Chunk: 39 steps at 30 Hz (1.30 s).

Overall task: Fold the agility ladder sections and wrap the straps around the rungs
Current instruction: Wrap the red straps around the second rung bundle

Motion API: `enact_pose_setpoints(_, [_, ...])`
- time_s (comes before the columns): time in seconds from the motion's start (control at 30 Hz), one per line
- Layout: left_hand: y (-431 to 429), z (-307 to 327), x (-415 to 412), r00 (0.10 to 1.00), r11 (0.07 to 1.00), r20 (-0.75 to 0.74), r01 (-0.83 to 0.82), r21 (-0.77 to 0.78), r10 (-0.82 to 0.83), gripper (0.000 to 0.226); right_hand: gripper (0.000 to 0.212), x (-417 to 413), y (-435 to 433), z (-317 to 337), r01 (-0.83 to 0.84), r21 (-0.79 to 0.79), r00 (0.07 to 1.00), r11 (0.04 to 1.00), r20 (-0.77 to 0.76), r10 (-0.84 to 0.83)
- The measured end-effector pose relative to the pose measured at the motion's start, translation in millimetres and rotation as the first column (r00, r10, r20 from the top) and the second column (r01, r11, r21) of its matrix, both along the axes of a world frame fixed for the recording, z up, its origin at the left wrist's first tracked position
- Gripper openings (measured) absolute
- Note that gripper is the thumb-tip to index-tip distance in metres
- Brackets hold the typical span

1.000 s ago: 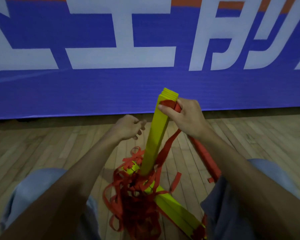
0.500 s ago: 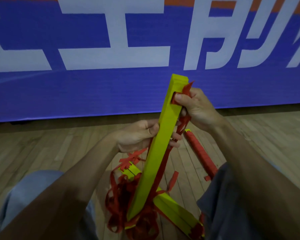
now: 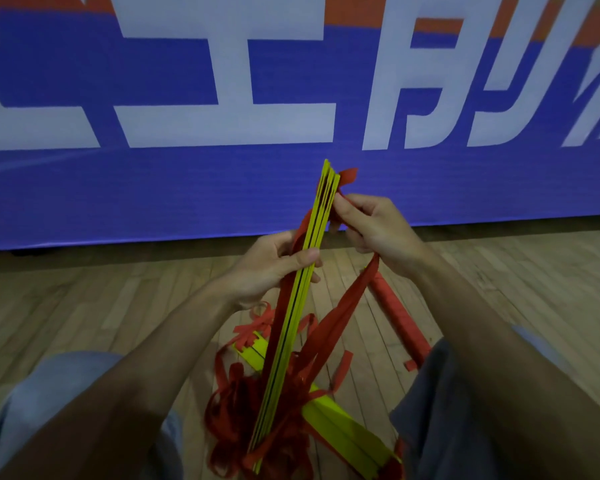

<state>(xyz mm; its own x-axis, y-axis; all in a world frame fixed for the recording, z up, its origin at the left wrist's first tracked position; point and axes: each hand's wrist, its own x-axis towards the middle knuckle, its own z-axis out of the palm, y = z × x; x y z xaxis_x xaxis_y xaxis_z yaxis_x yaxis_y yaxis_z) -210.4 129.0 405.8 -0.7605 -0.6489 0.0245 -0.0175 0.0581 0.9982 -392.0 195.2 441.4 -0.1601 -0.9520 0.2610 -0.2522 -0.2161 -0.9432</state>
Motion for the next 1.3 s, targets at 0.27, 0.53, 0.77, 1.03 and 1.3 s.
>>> enact_pose_setpoints(0.27, [0, -15, -12, 0.941, 0.881, 0.077, -0.278, -0.382, 0.330, 0.026, 0.027, 22, -8, -13, 0.255, 0.036, 0.964, 0.966, -0.083, -0.252])
enact_pose_setpoints(0.53, [-1, -20, -13, 0.873, 0.648, 0.141, -0.229, -0.727, 0.467, 0.031, 0.027, 37, -13, -24, 0.448, -0.177, 0.825, 0.876, -0.297, -0.482])
enact_pose_setpoints(0.77, [-9, -4, -2, 0.976, 0.896, 0.127, -0.107, -0.432, 0.178, 0.041, 0.025, 20, -19, -19, 0.429, -0.165, 0.895, 0.888, -0.057, -0.443])
enact_pose_setpoints(1.03, [-7, 18, 16, 1.000, 0.994, -0.012, 0.019, -0.109, -0.020, 0.038, 0.023, 9, -4, -3, 0.165, -0.276, 0.986, 0.947, 0.082, -0.148])
enact_pose_setpoints(1.3, [-2, -5, 6, 0.951, 0.945, -0.081, 0.306, 0.118, -0.298, 0.050, 0.016, 5, 1, 0, -0.042, -0.202, 0.966, 0.978, 0.243, 0.092])
